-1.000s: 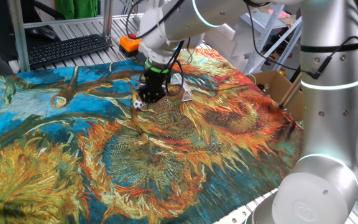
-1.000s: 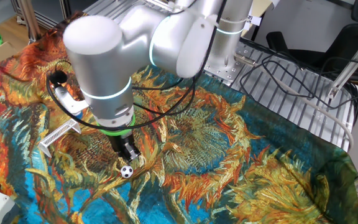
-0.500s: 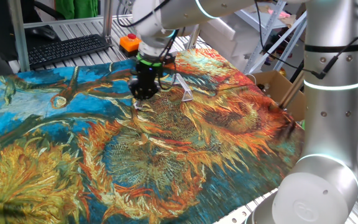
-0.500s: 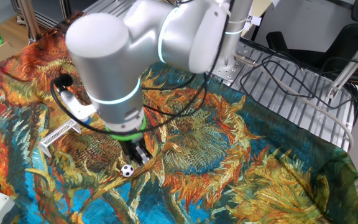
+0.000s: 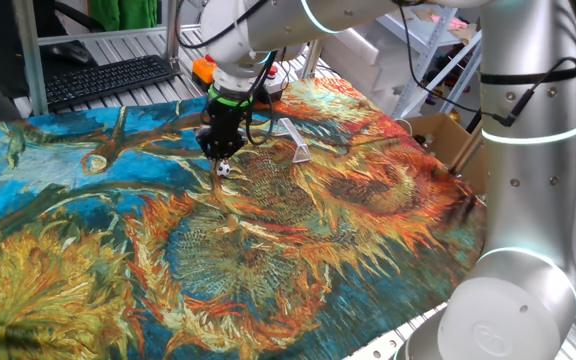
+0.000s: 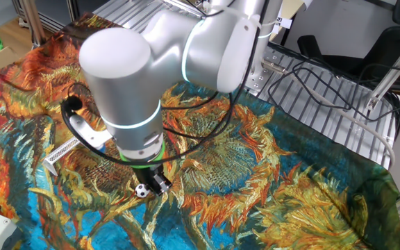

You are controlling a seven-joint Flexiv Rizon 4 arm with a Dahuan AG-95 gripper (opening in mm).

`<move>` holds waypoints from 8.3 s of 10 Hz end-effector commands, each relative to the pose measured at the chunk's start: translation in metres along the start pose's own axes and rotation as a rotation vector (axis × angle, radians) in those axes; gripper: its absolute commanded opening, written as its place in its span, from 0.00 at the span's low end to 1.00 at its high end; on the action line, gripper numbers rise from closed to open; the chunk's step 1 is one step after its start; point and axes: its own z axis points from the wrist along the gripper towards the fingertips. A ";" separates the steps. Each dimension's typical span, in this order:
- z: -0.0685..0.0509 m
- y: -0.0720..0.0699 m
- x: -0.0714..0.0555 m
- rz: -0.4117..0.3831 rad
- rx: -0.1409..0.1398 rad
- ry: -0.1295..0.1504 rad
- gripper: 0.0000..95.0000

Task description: Push the soccer ball into the goal

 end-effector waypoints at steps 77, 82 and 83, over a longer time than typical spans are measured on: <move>0.009 -0.070 -0.028 -0.381 0.101 -0.019 0.00; -0.002 -0.094 -0.037 -0.404 0.126 -0.012 0.00; -0.003 -0.086 -0.035 -0.386 0.124 -0.011 0.00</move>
